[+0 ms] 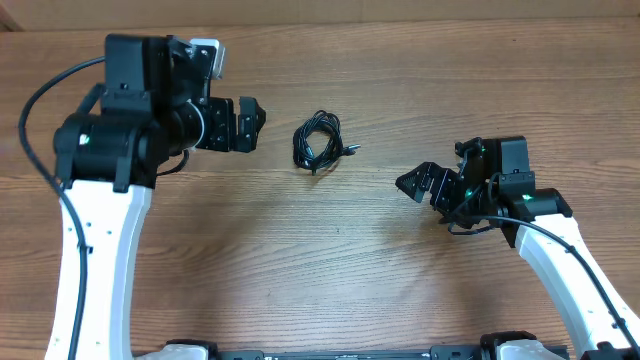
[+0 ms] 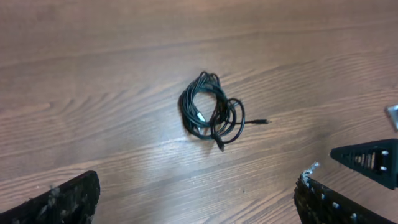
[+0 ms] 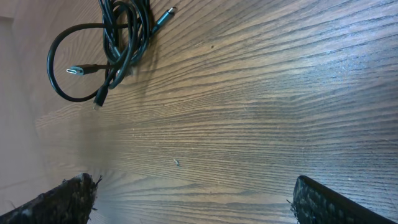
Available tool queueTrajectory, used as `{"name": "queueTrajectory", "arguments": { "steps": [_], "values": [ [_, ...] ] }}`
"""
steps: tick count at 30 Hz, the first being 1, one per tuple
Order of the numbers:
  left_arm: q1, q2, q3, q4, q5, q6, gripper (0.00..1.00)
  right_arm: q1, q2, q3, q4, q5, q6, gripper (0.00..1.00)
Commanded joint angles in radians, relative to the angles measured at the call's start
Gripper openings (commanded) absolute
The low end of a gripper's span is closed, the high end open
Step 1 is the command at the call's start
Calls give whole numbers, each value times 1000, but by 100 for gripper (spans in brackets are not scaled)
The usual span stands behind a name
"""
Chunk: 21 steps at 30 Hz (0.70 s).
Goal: Untangle cables
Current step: 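Move the left gripper forward over the black cable bundle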
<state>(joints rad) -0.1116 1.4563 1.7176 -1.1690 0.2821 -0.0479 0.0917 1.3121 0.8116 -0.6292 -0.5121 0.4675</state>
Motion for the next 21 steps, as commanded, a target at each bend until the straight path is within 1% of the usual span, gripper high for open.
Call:
{"name": "queueTrajectory", "arguments": {
  "steps": [1, 2, 3, 4, 6, 11, 15, 16, 19, 20, 21],
  "values": [
    [-7, 40, 25, -3, 14, 18, 85, -2, 0, 18, 3, 7, 0, 100],
    [-7, 54, 25, -5, 14, 18, 61, -2, 0, 18, 3, 7, 0, 100],
    [-7, 71, 25, -10, 14, 18, 20, -2, 0, 18, 3, 7, 0, 100],
    [-7, 83, 25, -16, 14, 15, 4, -2, 0, 18, 3, 7, 0, 100],
    [-7, 121, 25, -42, 14, -11, 4, -2, 0, 18, 3, 7, 0, 100],
    [-7, 224, 25, -86, 15, -15, 4, -2, 0, 18, 3, 7, 0, 100],
    [-8, 310, 25, -83, 15, -21, 4, -2, 0, 18, 3, 7, 0, 100],
    [-8, 333, 25, -76, 15, -21, 6, -2, 0, 18, 3, 6, 0, 100],
    [-11, 397, 25, -37, 15, -21, 38, -2, 0, 18, 3, 6, 0, 100],
    [-14, 422, 25, -17, 15, -21, 46, -2, 0, 18, 3, 6, 0, 100],
    [-17, 445, 25, 5, 15, -23, 50, -2, 0, 18, 3, 7, 0, 100]
  ]
}}
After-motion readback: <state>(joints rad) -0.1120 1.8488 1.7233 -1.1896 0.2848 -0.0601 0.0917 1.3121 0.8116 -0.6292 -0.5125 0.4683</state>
